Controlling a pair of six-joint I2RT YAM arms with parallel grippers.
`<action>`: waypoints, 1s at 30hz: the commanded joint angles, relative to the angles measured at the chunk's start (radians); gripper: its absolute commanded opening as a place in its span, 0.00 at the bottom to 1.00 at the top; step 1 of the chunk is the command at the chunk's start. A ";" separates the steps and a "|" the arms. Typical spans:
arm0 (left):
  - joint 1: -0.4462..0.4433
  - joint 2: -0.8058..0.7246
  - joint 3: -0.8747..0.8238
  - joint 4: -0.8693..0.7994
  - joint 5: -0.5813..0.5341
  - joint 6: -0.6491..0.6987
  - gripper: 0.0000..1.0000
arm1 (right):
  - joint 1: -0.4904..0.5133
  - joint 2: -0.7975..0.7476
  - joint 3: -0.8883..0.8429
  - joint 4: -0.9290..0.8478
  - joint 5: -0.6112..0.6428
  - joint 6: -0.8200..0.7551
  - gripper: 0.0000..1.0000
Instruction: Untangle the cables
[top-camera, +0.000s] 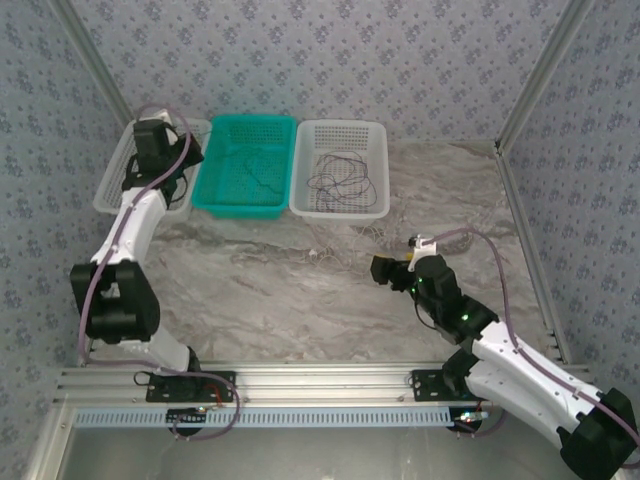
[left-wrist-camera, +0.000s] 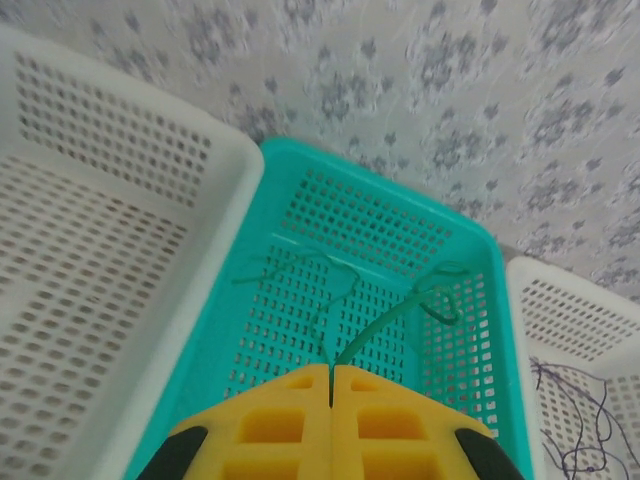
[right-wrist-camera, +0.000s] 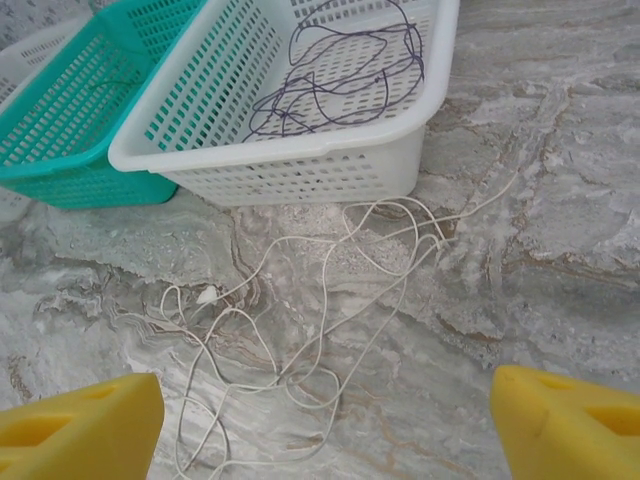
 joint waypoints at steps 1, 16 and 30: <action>-0.011 0.057 0.072 0.069 0.061 -0.036 0.20 | -0.004 -0.011 0.005 -0.060 0.000 0.024 0.87; -0.226 -0.519 -0.253 -0.058 -0.089 0.066 0.67 | -0.049 0.129 0.099 -0.119 0.070 0.099 0.88; -0.855 -0.370 -0.476 -0.097 -0.380 -0.255 0.63 | -0.175 0.477 0.278 -0.259 -0.152 0.322 0.87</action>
